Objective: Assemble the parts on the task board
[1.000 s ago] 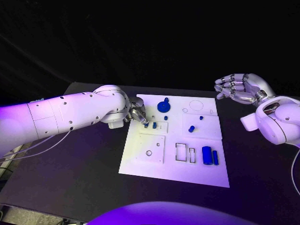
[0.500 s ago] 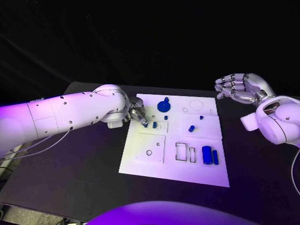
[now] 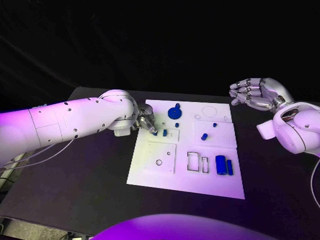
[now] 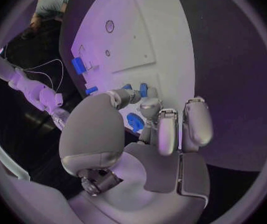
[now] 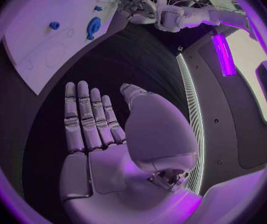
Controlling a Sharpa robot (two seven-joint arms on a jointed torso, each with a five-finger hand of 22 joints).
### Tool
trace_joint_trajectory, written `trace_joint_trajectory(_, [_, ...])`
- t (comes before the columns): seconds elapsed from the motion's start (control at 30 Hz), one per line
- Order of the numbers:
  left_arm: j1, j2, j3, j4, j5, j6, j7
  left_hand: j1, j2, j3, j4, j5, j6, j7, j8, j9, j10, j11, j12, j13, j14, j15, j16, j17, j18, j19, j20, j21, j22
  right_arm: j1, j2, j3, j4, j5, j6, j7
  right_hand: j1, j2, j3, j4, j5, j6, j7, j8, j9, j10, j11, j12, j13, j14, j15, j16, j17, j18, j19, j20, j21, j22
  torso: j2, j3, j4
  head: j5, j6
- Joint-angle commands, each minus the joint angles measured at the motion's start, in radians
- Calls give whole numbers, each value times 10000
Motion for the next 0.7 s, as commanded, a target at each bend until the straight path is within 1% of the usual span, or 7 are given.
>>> trace_joint_trajectory(0.03, [-10, 12, -5, 13, -109, 223, -45, 64, 52, 1878, -1951, 26, 178, -93, 37, 579, 37, -29, -21, -1, 817, -55, 28, 1738, -203, 46, 7, 53, 5, -5, -5, 3, 11, 19, -17, 88, 49, -14, 25, 4, 36, 77, 839, -66, -17, 26, 33, -57, -9, 56, -11, -36, -9, 104, -19, 35, -35, -9, -2, 1, -2, -2, -1])
trace_joint_trajectory(0.37, [-9, 82, -3, 2, -101, 204, -36, 32, 55, 1872, -1934, 51, 194, -95, 51, 607, 25, -30, -54, -55, 816, -56, 26, 1734, -202, 40, 4, 51, -1, -6, -19, 3, 20, 20, -31, 93, 49, -14, 25, 4, 36, 77, 839, -66, -17, 26, 33, -57, -9, 56, -11, -36, -9, 104, -19, 35, -35, -9, -2, 4, -4, -2, -7])
trace_joint_trajectory(0.47, [-9, 108, -3, -7, -43, 187, -24, -53, 70, 1847, -1880, 59, 229, -116, 93, 677, 24, -42, -105, -140, 825, -60, 42, 1770, -210, 55, 2, 65, 36, -6, -19, 3, 21, 20, -32, 95, 49, -14, 25, 4, 36, 77, 839, -66, -17, 26, 33, -57, -9, 56, -11, -36, -9, 104, -19, 35, -35, -9, -3, 6, -5, -3, -14])
trace_joint_trajectory(0.7, [-8, 144, -3, -37, 131, 157, -13, -326, 107, 1593, -1732, -10, 305, -239, 242, 1013, 150, -139, -196, -307, 873, -117, 122, 1942, -242, 132, -40, 120, 197, -9, -14, 3, 8, 20, -28, 94, 43, -11, 22, 6, 40, 85, 843, -73, -22, 29, 37, -66, -24, 62, -7, -63, -23, 103, -28, 40, -53, -29, -11, 10, -1, -3, -41])
